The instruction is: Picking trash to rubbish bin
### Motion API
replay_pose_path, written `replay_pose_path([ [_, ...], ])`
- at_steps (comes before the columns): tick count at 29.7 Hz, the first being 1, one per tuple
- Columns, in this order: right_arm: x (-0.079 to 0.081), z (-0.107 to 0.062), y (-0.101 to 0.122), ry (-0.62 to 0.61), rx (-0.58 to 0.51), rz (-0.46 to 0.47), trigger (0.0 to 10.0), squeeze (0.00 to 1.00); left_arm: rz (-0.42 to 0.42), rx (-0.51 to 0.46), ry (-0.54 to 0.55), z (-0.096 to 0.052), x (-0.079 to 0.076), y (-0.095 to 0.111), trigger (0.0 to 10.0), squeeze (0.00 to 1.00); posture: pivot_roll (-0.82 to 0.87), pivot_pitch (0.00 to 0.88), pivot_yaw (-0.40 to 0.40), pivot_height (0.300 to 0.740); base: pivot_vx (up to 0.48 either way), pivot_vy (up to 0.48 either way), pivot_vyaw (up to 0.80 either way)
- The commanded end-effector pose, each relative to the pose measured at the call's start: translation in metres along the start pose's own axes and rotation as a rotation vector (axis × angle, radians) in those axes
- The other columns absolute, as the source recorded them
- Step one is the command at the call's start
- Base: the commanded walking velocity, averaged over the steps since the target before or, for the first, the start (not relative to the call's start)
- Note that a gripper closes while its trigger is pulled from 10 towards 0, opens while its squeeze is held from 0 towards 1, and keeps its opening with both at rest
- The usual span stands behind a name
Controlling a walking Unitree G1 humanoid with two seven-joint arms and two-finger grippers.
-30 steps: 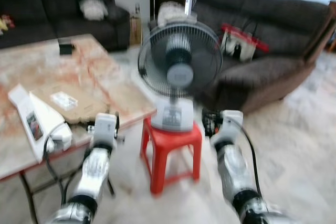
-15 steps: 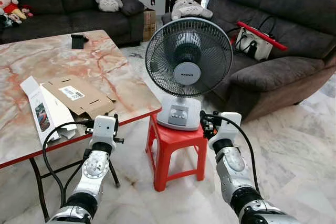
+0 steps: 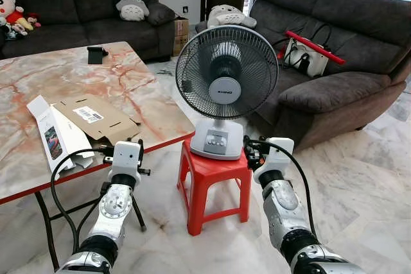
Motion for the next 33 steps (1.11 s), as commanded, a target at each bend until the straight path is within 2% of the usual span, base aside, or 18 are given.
replay_pose_path([
  [1, 0.0024, 0.0029, 0.0034, 0.005, -0.005, -0.004, 10.0, 0.00, 0.009, 0.009, 0.000, 0.0018, 0.0012, 0.0002, 10.0, 0.00, 0.03, 0.000, -0.035, 0.740, 0.000, 0.000, 0.00],
  [6, 0.0025, 0.0026, 0.0031, 0.006, -0.004, -0.021, 10.0, 0.00, 0.008, 0.005, -0.003, 0.0032, -0.0002, 0.0020, 10.0, 0.00, 0.03, 0.000, -0.030, 0.740, 0.000, 0.000, 0.00],
  [15, 0.0012, -0.0003, 0.0000, -0.002, -0.002, -0.018, 10.0, 0.00, 0.011, 0.008, -0.016, 0.0022, -0.0028, 0.0009, 10.0, 0.00, 0.02, 0.000, -0.017, 0.740, 0.000, 0.000, 0.75],
  [21, 0.0019, -0.0015, -0.0026, -0.003, 0.005, -0.014, 10.0, 0.00, 0.017, 0.010, -0.017, 0.0022, -0.0032, 0.0008, 10.0, 0.00, 0.02, 0.000, -0.014, 0.740, 0.000, 0.000, 0.00],
  [33, 0.0090, -0.0014, -0.0044, 0.019, 0.011, -0.018, 10.0, 0.00, 0.016, 0.020, -0.038, 0.0002, -0.0075, -0.0016, 10.0, 0.00, 0.02, 0.000, -0.011, 0.740, 0.000, 0.000, 0.75],
])
Point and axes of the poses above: a point about 5 cm out from each wrist's last joint towards the gripper, its own z axis pointing out of the wrist towards the gripper, its own y axis along the axis of the wrist's last joint, x = y × z, the point moved 4 cm from there along z, pointing out of the wrist towards the gripper, and after that the axes turned 1 degree about -z, right-handed, at the moved point
